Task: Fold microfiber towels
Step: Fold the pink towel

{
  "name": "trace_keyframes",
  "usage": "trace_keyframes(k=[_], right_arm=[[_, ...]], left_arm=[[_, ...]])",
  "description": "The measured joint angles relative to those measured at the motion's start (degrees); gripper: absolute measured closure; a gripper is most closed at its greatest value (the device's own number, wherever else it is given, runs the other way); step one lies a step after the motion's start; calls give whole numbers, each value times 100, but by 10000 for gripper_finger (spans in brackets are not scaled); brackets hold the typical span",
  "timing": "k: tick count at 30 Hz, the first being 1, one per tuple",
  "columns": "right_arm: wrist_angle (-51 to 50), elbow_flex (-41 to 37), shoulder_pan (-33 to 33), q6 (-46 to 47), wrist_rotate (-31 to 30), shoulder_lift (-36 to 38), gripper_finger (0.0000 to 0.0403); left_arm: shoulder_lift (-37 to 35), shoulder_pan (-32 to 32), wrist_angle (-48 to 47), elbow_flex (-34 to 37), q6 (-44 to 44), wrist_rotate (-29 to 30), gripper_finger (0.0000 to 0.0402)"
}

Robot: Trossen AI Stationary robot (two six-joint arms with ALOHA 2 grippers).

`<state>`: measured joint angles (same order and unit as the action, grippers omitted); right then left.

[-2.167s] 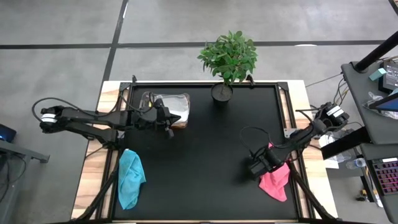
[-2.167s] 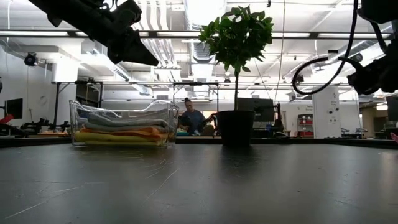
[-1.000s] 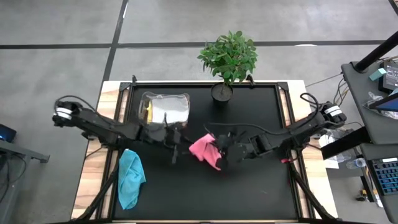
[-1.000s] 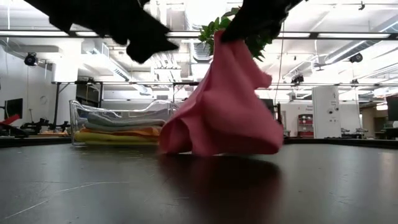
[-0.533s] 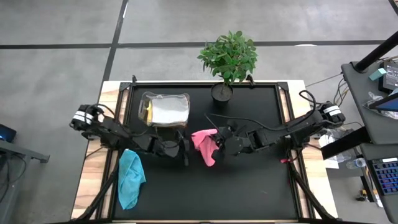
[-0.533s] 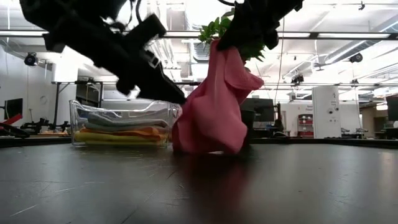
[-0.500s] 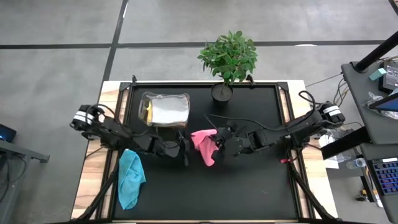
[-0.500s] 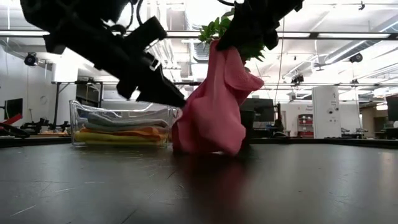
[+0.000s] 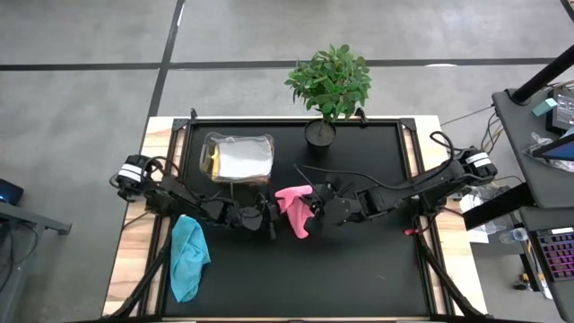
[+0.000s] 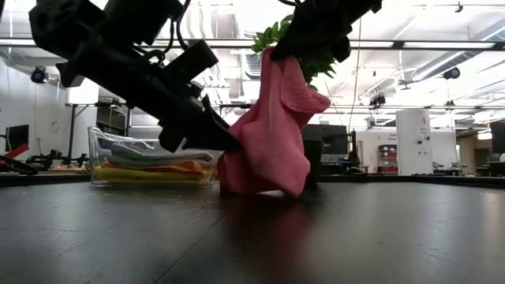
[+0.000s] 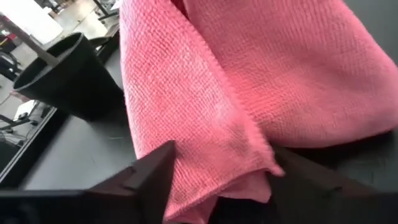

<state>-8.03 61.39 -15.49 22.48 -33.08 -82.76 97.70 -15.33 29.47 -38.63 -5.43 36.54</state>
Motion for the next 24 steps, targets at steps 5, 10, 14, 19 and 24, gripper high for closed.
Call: trace_keyframes(k=[5, 10, 14, 19, 24], right_arm=[[-30, 0, 0, -16, 6, 0, 394], [-90, 0, -3, -55, 85, 0, 394], [-103, 0, -13, -61, 472, 4, 385], [-95, 0, -39, 7, 489, 17, 358], [-73, 0, -37, 48, 459, 17, 335]], left_arm=[[-298, -50, -60, 7, -336, -44, 326], [-1046, -55, -329, 4, -424, -322, 395], [-1866, -55, -760, 4, -394, -366, 401], [-2639, -55, -1131, 115, -382, -527, 401], [-2657, -59, -1384, 351, 198, -1373, 401]])
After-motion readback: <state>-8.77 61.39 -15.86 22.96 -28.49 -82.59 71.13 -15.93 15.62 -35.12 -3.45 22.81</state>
